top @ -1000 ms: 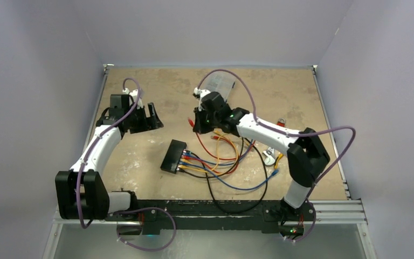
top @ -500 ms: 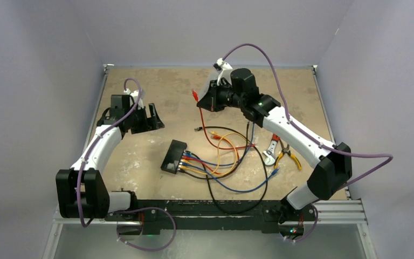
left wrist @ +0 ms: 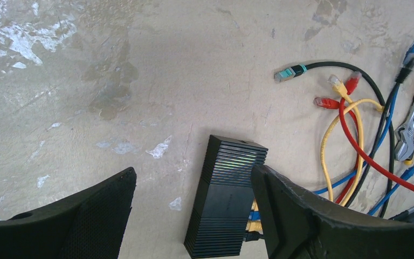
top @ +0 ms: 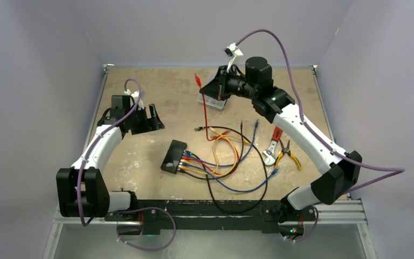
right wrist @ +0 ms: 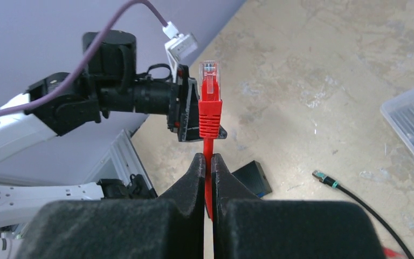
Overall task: Pull the plug from the switch port
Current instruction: Pick up the connector from the center of the board, then place the connector at the center of the board.
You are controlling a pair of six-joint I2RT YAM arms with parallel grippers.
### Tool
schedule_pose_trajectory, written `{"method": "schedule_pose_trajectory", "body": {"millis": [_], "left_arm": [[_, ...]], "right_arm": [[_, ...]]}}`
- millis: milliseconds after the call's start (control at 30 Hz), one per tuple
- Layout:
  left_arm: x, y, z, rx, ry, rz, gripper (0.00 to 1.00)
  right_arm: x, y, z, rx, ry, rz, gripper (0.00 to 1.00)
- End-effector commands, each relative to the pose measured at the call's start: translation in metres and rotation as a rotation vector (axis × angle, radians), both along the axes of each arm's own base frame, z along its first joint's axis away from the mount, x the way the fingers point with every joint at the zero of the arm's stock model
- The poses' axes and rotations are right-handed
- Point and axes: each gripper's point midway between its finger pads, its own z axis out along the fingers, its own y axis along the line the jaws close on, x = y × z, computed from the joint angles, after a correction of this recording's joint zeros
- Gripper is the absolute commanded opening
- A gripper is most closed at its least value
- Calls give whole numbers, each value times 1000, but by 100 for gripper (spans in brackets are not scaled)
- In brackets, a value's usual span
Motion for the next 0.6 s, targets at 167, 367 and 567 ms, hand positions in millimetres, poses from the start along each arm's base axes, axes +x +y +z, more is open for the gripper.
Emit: {"method": "schedule_pose_trajectory", "body": {"millis": [167,367,567], "left_arm": [[5,-1,0,-6,-24,-22,79],[5,-1,-1,-7,-21,-24,79],[5,-1,-1,-8,-18,-25,79]], "right_arm": [[-18,-13,81,153,-140,59,0],[-19,-26,103,192,-183,42,0],[-17,-42,126,209,-235,-14,0]]}}
